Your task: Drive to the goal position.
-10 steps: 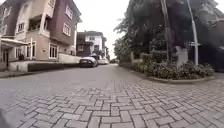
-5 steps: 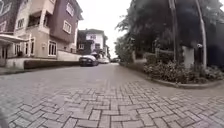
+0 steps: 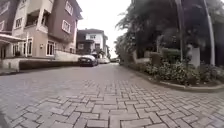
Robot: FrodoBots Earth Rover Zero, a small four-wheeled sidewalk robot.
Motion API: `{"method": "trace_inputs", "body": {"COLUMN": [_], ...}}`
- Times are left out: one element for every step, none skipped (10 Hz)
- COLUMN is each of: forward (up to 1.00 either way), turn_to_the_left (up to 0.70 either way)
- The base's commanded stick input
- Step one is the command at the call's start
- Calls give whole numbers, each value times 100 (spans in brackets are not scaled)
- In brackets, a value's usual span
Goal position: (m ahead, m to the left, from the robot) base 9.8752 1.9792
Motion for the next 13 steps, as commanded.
{"method": "trace_inputs", "body": {"forward": [70,70,70,70,70,70,70,70,70,70,70,70,70], "turn_to_the_left": [0,0,0,0,0,0,0,0,0,0,0,0,0]}}
